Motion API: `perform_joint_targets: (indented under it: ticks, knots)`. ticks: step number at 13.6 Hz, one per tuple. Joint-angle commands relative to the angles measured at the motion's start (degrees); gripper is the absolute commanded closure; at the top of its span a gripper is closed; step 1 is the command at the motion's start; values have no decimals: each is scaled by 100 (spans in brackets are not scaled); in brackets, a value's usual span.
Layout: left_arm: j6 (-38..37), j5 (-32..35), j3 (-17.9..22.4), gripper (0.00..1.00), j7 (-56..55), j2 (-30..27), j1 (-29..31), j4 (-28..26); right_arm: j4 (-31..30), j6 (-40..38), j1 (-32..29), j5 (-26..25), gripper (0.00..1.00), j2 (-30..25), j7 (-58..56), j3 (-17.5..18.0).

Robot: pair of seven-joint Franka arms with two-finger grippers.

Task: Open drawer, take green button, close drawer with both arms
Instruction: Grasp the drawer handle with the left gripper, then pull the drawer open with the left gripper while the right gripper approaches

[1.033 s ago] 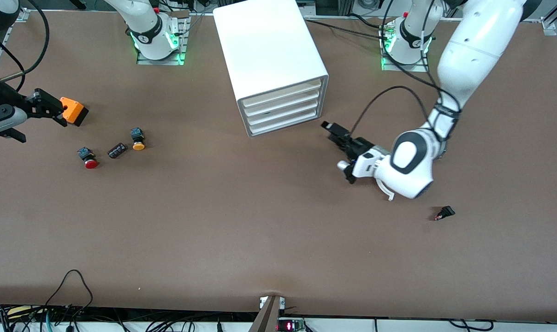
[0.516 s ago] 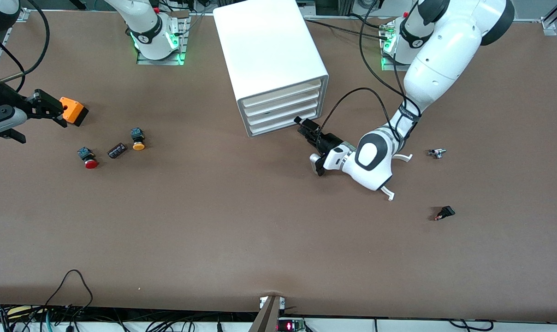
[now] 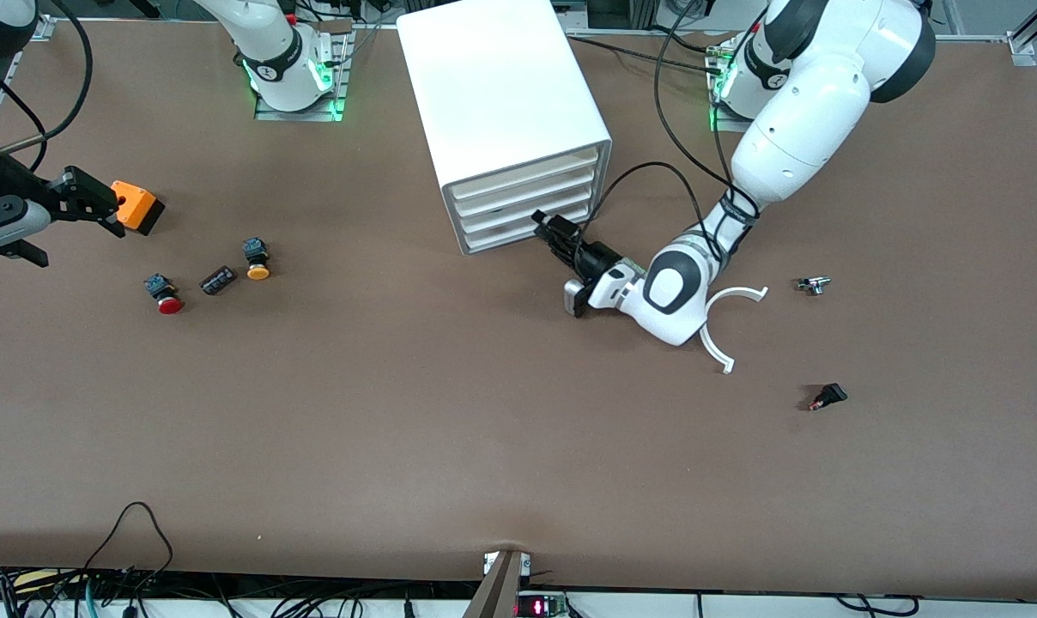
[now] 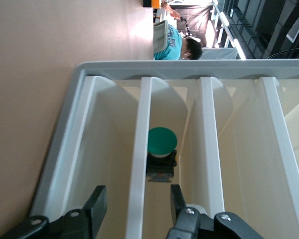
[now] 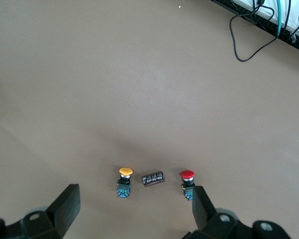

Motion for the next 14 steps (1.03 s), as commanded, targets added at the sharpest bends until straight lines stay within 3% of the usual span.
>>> perform_joint_targets:
  ticks: [1,3,6,7,14]
  knots:
    - [-34,-339,23,43,126,-37,-192,-150,122,12,27,29,0,88,-3,-34]
    - [-34,-409,15,46,135,-46,-254,-212,174,-14,18,47,0,150,-11,-34]
    - [-34,-427,23,90,135,-46,-263,-212,184,-102,10,64,0,123,68,-60]
    - [-25,-436,23,100,135,-46,-263,-212,175,-84,9,64,0,158,50,-69]
    - [45,-831,41,100,109,-46,-193,-212,148,-355,27,47,0,377,-29,-52]
